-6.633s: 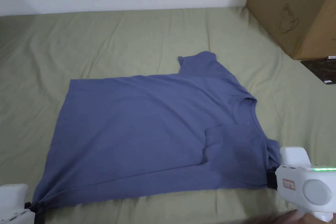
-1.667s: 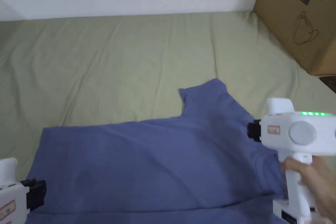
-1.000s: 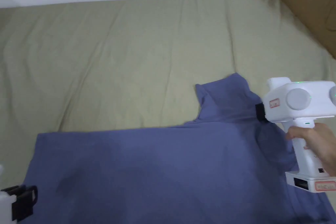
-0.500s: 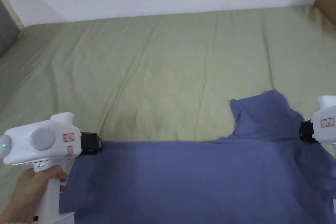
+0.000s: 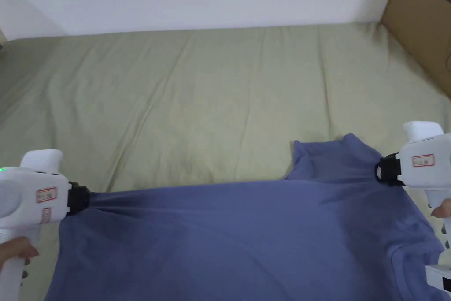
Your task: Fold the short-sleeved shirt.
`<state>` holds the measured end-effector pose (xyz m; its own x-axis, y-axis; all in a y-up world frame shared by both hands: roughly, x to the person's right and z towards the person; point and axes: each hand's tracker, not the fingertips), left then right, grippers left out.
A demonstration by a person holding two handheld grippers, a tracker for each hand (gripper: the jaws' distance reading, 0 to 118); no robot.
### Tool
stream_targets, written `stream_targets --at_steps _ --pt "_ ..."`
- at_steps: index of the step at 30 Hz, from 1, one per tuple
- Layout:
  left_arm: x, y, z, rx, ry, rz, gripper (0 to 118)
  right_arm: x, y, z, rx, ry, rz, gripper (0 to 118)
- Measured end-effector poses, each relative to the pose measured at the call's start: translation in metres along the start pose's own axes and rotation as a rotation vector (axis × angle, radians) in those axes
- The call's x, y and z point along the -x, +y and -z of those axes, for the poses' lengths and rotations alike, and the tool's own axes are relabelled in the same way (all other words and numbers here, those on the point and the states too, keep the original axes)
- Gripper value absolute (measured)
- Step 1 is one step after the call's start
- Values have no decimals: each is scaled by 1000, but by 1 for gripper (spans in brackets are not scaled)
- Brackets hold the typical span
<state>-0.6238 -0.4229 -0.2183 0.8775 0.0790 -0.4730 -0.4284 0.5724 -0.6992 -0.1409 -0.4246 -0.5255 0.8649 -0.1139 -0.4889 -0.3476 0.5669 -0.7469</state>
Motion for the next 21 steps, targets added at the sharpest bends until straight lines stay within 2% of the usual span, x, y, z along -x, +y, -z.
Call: stream_targets --at_steps 8,15,17,18,19,20,21 --pt "8 -85 -108 -84 -28 -3 0 -14 -91 -111 -45 34 -6 0" --pt "15 -181 -104 62 -13 -57 0 -18 -217 -134 113 4 22 0" --pt "14 -196 -100 70 -12 -42 3 -20 -238 -128 138 -5 59 0" --pt "15 -202 -97 80 -10 -41 13 -22 -247 -125 137 -7 75 4" --pt "14 -204 -96 87 -5 -46 35 -21 -251 -124 129 -13 92 18" --pt "14 -205 -96 99 16 -46 68 -19 -254 -123 124 -27 92 52" --pt "13 -206 -98 96 50 -42 92 -16 -253 -123 120 -59 75 81"
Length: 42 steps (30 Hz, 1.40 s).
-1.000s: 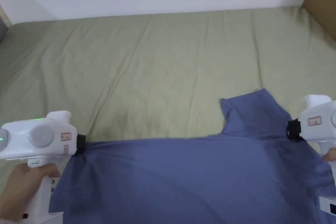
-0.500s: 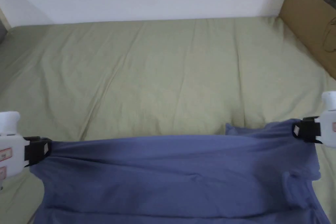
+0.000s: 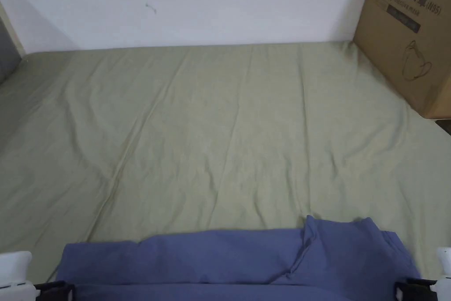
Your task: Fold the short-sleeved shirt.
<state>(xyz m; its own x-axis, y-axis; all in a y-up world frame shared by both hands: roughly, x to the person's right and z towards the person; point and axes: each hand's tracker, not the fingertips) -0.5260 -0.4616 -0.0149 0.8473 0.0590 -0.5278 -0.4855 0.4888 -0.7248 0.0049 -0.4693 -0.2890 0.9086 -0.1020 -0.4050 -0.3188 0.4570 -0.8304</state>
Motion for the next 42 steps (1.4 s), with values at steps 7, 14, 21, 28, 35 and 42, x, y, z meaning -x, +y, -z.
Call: stream_targets --at_steps 7,14,21,28,35,42 --pt "7 23 -39 -125 -117 -128 75 42 27 -38 -178 17 -50 66" --pt "14 6 -38 -179 -193 -269 0 125 19 -29 -265 142 -104 5" --pt "51 -11 -22 -125 -298 -431 21 191 14 -6 -216 224 -191 5" --pt "64 -35 16 -37 -395 -592 115 215 14 2 -192 210 -290 5" --pt "89 -44 58 -31 -416 -672 6 203 19 6 -161 214 -231 5" --pt "87 -42 42 -37 -420 -747 6 182 21 6 -160 140 -273 5"
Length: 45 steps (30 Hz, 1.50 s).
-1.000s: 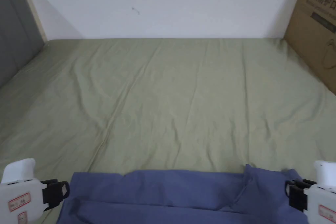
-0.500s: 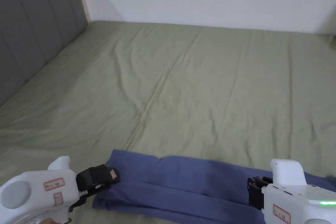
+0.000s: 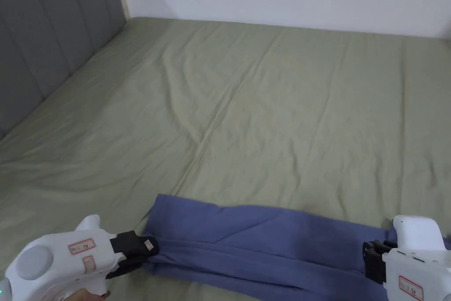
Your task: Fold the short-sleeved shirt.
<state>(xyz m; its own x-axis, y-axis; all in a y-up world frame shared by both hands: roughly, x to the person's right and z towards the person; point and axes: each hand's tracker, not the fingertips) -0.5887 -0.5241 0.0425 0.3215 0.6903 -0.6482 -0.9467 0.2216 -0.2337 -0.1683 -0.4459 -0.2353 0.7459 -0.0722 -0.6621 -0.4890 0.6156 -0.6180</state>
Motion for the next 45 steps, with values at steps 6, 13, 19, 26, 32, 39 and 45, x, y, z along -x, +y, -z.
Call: stream_targets --at_steps 6,13,19,26,32,39,45 --pt "-101 -8 -25 -71 -14 274 6 -29 -8 -9 -1 -9 62 5" --pt "-248 -88 -1 28 -151 740 6 -60 -22 -13 1 -31 152 5" --pt "-301 -192 83 193 -172 1061 25 -85 -42 -22 8 -62 220 5" --pt "-288 -209 124 308 -175 899 95 -118 -68 -36 23 -124 327 5" --pt "-264 -158 89 187 -146 759 0 -130 -74 -43 -1 -108 412 5" --pt "-241 -174 126 315 -82 724 0 -113 -72 -36 -7 -122 343 5" --pt "-258 -228 157 461 -136 785 0 -104 -76 -32 10 -98 340 5"
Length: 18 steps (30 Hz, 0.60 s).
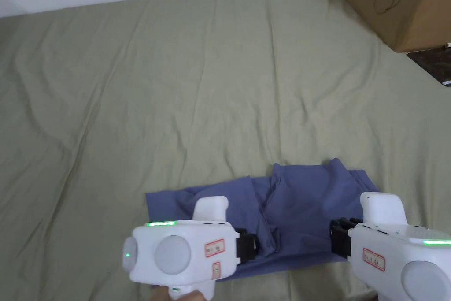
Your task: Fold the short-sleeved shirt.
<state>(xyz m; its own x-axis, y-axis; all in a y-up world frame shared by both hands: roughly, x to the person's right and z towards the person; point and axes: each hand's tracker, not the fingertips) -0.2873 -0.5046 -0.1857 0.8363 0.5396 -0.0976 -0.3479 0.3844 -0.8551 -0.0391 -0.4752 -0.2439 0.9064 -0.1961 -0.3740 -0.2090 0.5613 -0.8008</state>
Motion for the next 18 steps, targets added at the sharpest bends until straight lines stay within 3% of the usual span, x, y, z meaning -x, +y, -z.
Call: stream_targets --at_steps 4,8,11,17,18 --pt "-22 -5 23 74 -23 45 0 2 -4 -3 14 2 -17 5" --pt "-42 -10 20 99 -155 105 0 2 -7 -8 13 -2 -24 5" --pt "-39 -12 -1 57 -124 123 0 3 -6 -9 15 -10 -29 5" --pt "49 -14 -85 -135 -150 -112 1 14 -3 -12 7 3 -61 5" --pt "68 -18 -98 -145 -157 -134 10 17 -3 -10 9 5 -66 5"
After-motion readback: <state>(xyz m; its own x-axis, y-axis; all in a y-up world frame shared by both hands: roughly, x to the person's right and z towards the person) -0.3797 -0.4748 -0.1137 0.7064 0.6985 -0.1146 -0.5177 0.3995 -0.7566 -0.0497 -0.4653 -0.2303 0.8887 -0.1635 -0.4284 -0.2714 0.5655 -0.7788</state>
